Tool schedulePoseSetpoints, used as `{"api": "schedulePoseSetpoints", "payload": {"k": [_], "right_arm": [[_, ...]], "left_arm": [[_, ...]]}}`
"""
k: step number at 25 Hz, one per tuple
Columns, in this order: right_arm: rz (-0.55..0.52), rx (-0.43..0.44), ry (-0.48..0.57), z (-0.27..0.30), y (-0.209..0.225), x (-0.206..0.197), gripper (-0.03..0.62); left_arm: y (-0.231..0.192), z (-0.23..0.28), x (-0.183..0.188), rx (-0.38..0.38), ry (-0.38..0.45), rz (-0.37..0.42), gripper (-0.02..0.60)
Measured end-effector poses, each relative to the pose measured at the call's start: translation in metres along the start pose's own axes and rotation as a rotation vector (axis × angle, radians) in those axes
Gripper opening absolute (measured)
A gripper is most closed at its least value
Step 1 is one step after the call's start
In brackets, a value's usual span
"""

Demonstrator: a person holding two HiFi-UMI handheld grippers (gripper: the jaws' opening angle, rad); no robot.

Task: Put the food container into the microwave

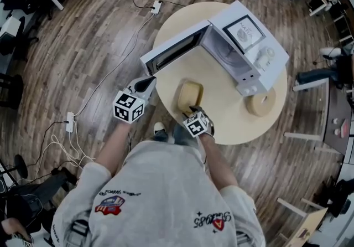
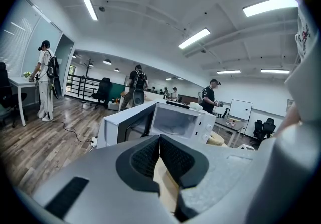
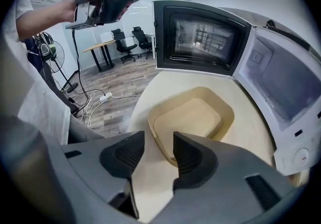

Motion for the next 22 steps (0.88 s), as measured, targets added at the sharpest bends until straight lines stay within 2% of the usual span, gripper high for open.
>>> {"api": "schedulePoseSetpoints", "payload": {"k": [3,7,12,15,22], "right_arm": [[-0.015,-0.003,-0.011,0.005,0.000,0.000,0.170],[-0.002,-0.016,-0.029,0.010,-0.002,-0.001,0.102],[-0.020,-0.024,0.016,0.006,-0.007,0.010,0.033],[-0.015,-0.035,0.019,0.005,-0.007,0.007,0.026],[0.026,-0.031,0.097,-0.009,-0.003,0.006,0.021]], "left_arm": [[-0.001,-0.002,-0.001,0.006,-0.001,-0.002,0.005],[-0.005,-0.009,-0.001,0.016,-0.003,-0.006,0.005],[-0.005,-0.013,-0.002,0.023,-0.006,-0.009,0.005],[-0.005,-0.014,-0.003,0.022,-0.005,-0.009,0.006],[-0.003,-0.010,-0.004,0.011,-0.010,-0.008,0.005]]}}
Point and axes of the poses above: the fingertips, and each gripper's own axes: z forward along the fingers, y to its right, x out of its top, the point moved 10 cm from there along -z, backward along the fingers, and after that the axes turned 5 degrees about z, right-handed, at the moved point
